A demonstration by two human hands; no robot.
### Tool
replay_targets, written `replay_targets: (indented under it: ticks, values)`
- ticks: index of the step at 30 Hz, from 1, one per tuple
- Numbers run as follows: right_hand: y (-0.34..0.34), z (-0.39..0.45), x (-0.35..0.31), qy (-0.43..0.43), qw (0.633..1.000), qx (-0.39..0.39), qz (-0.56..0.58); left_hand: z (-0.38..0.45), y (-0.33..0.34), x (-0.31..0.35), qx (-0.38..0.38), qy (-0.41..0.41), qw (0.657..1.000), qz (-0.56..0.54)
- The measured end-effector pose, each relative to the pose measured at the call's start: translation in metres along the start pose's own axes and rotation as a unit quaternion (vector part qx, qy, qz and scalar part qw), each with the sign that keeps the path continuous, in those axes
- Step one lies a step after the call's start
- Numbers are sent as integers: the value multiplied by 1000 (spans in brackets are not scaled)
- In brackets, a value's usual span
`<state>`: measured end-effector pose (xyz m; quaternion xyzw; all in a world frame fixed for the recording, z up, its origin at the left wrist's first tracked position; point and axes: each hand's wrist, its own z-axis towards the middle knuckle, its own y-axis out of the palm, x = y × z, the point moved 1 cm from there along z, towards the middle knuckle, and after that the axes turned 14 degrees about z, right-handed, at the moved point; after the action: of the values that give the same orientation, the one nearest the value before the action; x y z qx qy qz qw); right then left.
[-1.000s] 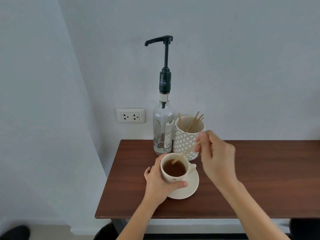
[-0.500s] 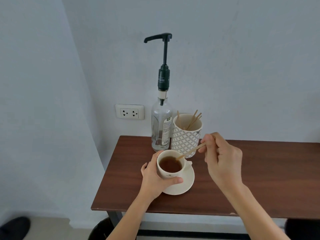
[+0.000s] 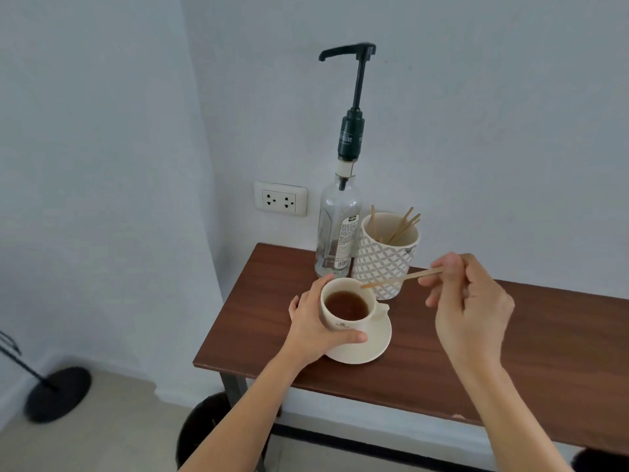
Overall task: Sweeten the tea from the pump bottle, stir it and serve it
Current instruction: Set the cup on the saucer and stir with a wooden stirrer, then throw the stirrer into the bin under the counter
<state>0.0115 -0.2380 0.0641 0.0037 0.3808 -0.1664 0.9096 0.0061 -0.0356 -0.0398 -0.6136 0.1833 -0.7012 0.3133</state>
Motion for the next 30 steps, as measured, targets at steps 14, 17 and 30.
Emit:
replay_targets:
  ticks: [14,17,30]
  values:
    - [82,-44,-51,349,854,132,361,-8,-150,-140,267,-119,954,-66]
    - [149,-85,-72,339,875,96,331,-3,-190,-217,229,-185,956,-11]
    - [367,-266,-42,281,926,-250,3,37,-218,-377,71,-197,976,60]
